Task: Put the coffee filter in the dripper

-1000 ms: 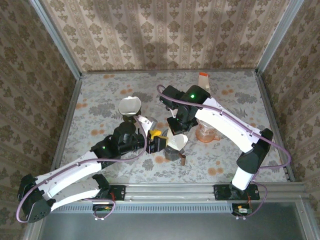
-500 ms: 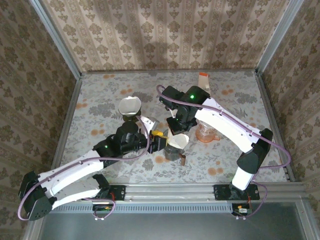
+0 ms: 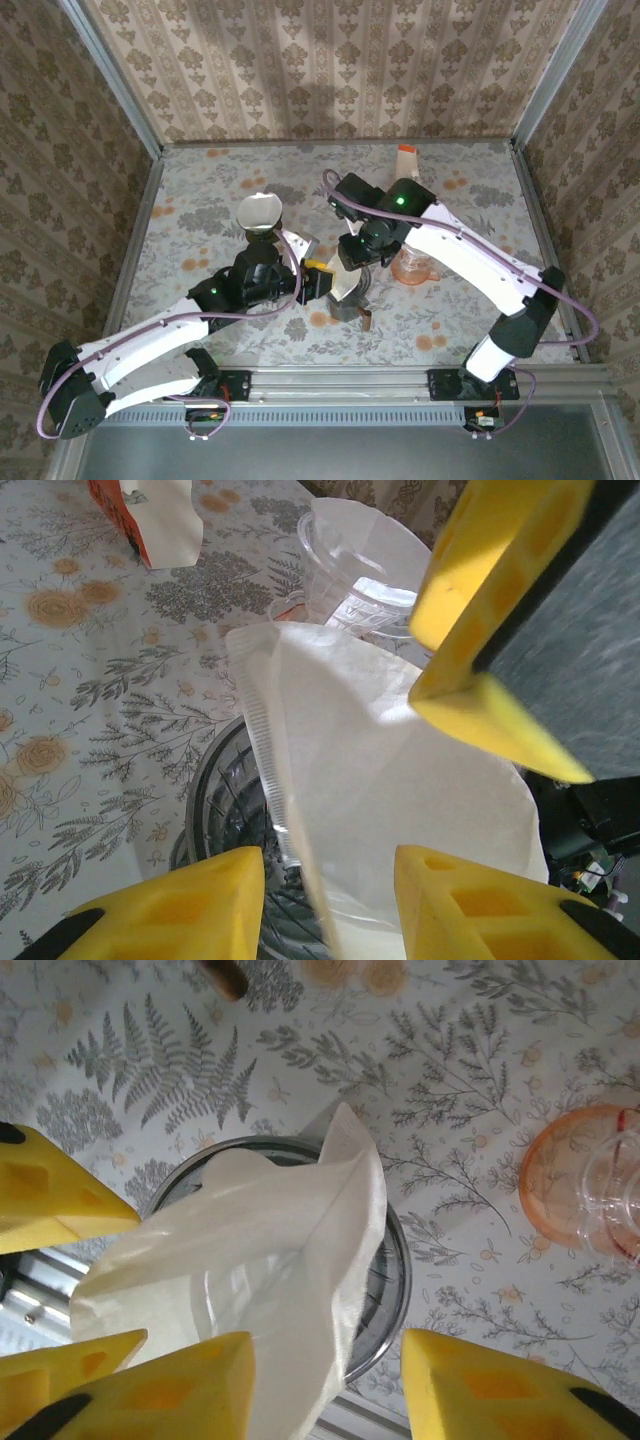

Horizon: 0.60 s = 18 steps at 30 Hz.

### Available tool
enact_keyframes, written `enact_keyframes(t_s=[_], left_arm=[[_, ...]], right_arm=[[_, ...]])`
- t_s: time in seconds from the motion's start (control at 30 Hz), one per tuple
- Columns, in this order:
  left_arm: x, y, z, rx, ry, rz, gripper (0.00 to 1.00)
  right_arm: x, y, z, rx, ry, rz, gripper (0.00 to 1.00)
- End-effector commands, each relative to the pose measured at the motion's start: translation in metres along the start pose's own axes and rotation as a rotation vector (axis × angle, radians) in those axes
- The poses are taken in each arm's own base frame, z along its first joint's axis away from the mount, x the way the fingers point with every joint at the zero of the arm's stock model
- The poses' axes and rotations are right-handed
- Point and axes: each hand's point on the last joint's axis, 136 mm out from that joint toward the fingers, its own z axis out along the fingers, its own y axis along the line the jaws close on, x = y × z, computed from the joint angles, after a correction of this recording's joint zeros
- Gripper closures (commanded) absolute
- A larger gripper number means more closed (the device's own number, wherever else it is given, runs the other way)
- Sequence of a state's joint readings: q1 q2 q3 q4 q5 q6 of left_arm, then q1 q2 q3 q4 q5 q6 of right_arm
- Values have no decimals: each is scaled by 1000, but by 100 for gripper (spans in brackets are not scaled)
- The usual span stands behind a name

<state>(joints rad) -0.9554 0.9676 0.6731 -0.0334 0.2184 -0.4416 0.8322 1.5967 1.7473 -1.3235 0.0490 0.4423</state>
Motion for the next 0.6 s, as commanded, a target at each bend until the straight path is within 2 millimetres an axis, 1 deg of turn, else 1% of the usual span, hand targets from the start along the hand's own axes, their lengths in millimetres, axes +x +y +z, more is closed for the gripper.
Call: enact_keyframes(t_s=[0.0, 0.13, 0.23, 0.33, 0.4, 0.43, 0.57], left_arm=[[-7, -3, -3, -6, -8, -22, 59], [-6, -1, -4, -18, -3, -35, 58], [-5, 0, -3, -20, -1, -44, 58], [-5, 1, -3, -25, -1, -48, 58], [-4, 1, -3, -26, -2, -52, 58], [-4, 1, -3, -25, -2, -52, 58], [-5, 1, -2, -26, -3, -55, 56]], right_arm=[[-8, -5, -8, 4, -115, -24, 48], [-7, -1, -1, -42, -168, -24, 47], [-2, 1, 5, -59, -167, -21, 47], [3, 4, 11, -71, -155, -23, 50], [5, 6, 12, -84, -153, -24, 56], [6, 7, 13, -87, -151, -23, 62], [9, 4, 15, -59, -143, -38, 92]])
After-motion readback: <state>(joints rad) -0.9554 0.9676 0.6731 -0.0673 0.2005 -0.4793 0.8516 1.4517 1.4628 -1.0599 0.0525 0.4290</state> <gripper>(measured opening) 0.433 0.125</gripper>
